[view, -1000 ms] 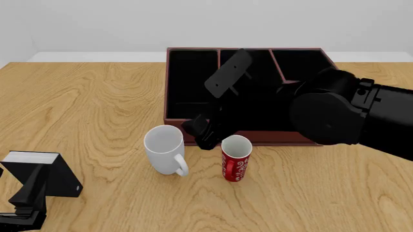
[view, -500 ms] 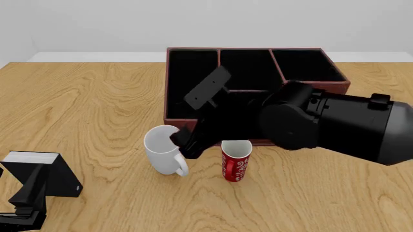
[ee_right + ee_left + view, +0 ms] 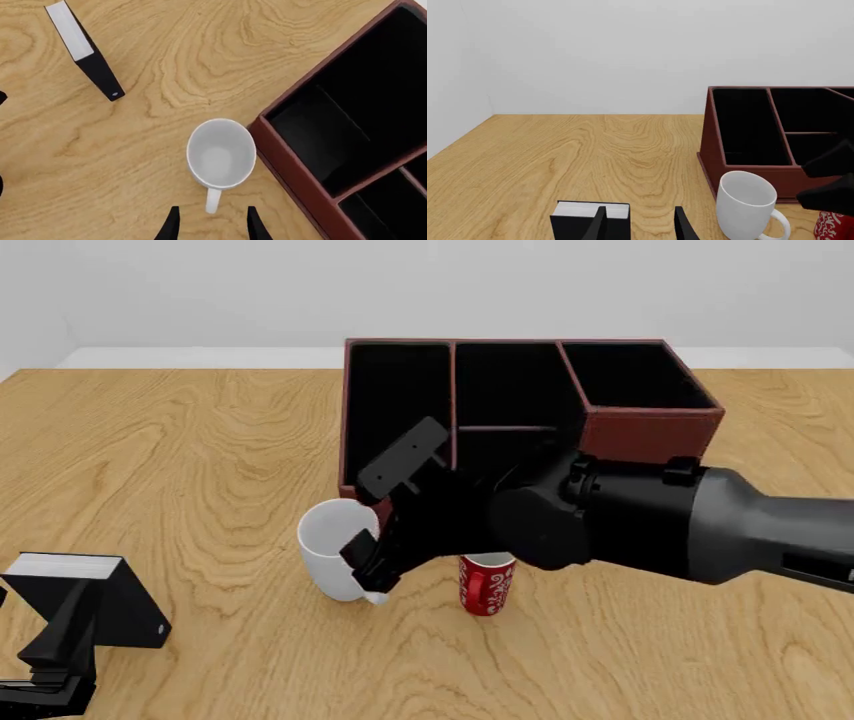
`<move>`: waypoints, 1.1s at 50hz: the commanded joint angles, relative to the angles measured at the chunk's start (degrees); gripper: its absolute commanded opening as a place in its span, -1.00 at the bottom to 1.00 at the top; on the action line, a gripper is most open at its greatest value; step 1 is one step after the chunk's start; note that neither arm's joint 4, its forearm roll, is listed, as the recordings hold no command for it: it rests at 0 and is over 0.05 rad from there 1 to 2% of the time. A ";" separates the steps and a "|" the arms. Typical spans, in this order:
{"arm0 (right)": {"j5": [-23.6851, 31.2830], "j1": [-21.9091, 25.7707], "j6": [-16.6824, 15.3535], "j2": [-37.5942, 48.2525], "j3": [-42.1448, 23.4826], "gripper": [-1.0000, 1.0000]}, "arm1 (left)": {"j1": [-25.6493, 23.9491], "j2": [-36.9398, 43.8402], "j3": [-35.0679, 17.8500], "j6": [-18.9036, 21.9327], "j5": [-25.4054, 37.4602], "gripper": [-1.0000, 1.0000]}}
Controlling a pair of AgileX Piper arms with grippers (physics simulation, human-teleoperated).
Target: Pick up the white mug and place it to the right of the caddy.
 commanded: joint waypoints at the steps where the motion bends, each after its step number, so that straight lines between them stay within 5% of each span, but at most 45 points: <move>1: -0.82 -0.27 1.47 2.61 0.25 1.00 | 0.00 0.00 0.00 0.00 0.00 1.00; 55: -4.64 0.43 3.85 10.31 0.86 1.00 | 0.00 0.00 0.00 0.00 0.00 1.00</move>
